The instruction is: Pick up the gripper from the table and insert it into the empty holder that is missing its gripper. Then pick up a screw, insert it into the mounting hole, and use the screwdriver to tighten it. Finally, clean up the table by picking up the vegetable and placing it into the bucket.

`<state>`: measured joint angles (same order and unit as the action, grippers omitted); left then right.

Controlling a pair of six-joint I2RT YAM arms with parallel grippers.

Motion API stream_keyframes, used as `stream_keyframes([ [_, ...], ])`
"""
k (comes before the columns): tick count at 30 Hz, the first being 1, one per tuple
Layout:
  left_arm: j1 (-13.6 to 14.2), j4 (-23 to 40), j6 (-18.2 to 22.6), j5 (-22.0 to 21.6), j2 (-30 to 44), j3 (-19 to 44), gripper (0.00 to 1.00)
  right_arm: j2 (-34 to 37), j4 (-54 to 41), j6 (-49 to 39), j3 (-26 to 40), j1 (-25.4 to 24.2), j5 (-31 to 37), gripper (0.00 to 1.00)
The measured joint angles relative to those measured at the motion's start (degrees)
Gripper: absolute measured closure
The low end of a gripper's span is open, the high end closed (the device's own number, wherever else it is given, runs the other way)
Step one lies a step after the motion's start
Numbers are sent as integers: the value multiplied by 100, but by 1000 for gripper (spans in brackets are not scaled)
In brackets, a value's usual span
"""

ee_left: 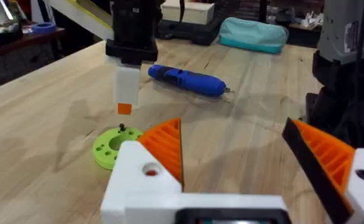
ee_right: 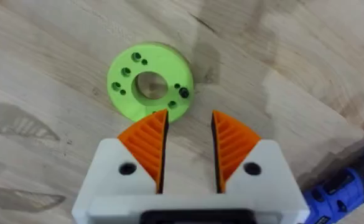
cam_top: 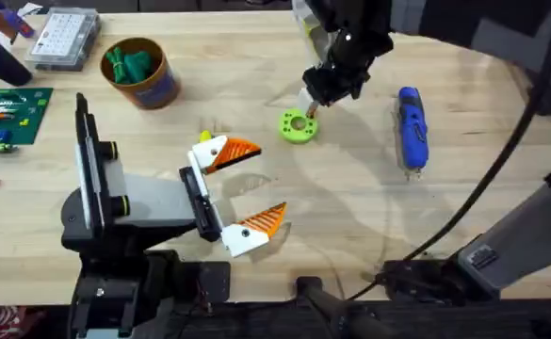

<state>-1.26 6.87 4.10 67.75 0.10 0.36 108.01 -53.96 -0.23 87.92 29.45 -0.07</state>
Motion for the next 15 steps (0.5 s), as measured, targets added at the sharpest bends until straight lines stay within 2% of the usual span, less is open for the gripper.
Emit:
stream_keyframes([
  [8,0,0,0,0,0,0,14,24,25,1,1,11,-45,590],
  [15,0,0,0,0,0,0,14,436,120,26,7,11,-47,590],
])
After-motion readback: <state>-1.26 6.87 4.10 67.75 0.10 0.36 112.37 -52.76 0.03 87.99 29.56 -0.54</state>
